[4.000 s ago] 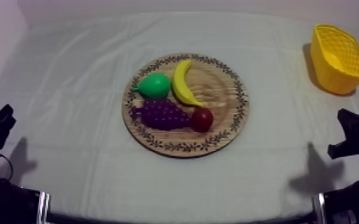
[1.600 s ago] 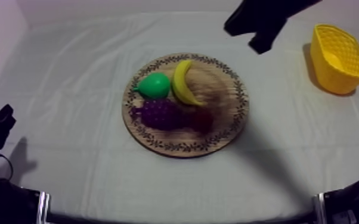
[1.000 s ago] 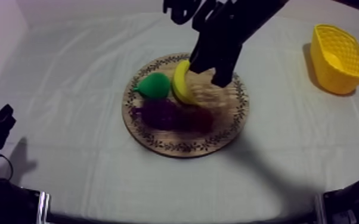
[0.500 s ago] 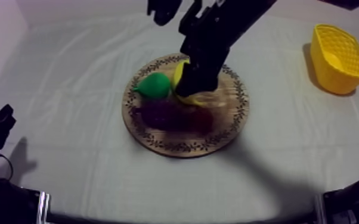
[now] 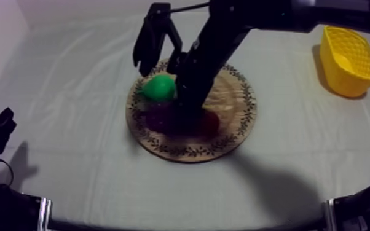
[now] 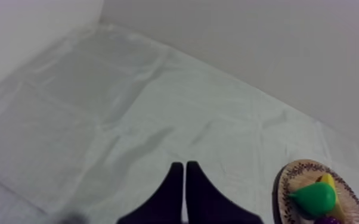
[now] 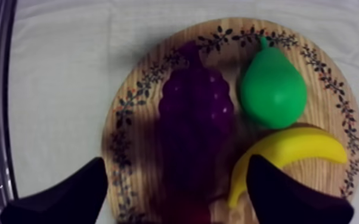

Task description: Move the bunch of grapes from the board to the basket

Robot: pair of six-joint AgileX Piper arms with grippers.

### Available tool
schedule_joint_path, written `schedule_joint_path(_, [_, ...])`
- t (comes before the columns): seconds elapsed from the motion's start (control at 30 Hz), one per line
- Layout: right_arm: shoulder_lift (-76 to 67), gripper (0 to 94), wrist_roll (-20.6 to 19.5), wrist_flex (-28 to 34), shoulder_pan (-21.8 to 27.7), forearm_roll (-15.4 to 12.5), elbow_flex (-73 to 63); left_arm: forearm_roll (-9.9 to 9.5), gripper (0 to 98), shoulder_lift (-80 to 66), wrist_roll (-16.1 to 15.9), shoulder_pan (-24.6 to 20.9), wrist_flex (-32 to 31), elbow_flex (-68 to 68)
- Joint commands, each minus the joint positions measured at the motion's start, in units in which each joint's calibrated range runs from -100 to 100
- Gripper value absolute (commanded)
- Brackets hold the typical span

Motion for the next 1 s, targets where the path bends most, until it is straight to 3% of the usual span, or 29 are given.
schedule_joint_path(0.0, [2.7, 77.1, 0.0, -0.5, -0.1, 0.0, -0.7, 0.01, 0.1, 0.0, 0.0, 0.0, 0.0, 0.0])
schedule_joint_path(0.63, [18.0, 71.9, 0.1, -5.4, -0.7, -0.6, -8.5, 0.01, 0.1, 0.0, 0.0, 0.0, 0.0, 0.0])
schedule_joint_path(0.87, [18.4, 48.5, 1.8, -4.9, -0.1, -1.8, -9.5, 0.01, 0.1, 0.0, 0.0, 0.0, 0.0, 0.0])
schedule_joint_path(0.97, [16.8, 42.8, 2.1, -3.9, 0.3, -1.9, -8.8, 0.01, 0.1, 0.0, 0.0, 0.0, 0.0, 0.0])
